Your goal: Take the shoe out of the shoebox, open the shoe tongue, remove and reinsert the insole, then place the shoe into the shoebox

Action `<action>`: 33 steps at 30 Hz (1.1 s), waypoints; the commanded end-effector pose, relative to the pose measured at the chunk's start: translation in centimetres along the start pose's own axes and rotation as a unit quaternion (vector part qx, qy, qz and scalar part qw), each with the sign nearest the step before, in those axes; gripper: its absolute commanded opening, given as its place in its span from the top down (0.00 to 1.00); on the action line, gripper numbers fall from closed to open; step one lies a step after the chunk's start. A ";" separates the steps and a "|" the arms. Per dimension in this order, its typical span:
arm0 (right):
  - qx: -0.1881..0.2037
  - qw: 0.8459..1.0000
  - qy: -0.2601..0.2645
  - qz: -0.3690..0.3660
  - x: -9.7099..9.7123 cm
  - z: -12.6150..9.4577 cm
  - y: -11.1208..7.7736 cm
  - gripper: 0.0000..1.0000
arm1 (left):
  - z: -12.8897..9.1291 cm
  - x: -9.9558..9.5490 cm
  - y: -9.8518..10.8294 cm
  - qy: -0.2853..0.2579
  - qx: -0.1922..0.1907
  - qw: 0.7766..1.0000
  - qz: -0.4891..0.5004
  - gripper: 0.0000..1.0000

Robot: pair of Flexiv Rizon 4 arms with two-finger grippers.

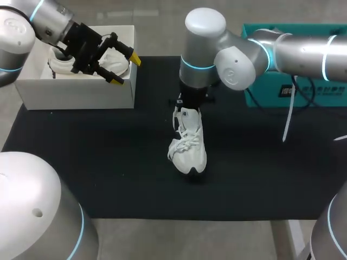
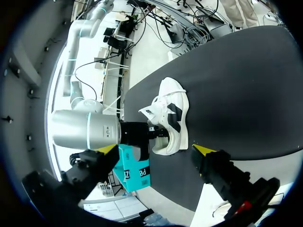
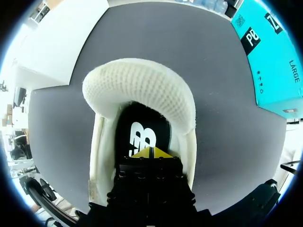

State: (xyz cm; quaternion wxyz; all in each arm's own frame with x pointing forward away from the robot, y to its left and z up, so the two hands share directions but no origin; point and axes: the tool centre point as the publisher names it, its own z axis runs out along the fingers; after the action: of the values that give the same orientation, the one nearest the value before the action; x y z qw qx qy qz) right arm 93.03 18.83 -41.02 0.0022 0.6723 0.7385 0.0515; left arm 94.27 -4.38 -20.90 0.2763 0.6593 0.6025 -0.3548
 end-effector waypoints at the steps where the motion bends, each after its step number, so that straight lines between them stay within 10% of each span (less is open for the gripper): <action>1: 0.000 1.000 -0.021 0.000 -0.2 -2.6 -0.6 1.00 | 0.0 0.0 0.0 0.001 0.000 1.000 0.001 0.00; 13: 0.098 0.995 0.005 0.004 -0.3 -5.9 -1.0 1.00 | 0.0 0.0 0.0 0.001 0.000 1.000 0.001 0.00; 30: 0.184 0.983 0.023 0.009 1.1 -4.4 -1.1 1.00 | 0.0 0.0 0.0 0.001 0.000 1.000 0.001 0.00; 33: 0.191 0.981 0.022 0.011 1.2 -4.7 -1.3 0.83 | 0.0 0.0 0.0 0.001 0.000 1.000 0.001 0.00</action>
State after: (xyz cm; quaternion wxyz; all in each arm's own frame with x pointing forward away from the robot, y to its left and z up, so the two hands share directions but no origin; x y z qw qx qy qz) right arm 90.70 19.02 -36.56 -0.1377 0.6697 0.7272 -0.0612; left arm 94.27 -4.38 -20.90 0.2763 0.6593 0.6025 -0.3548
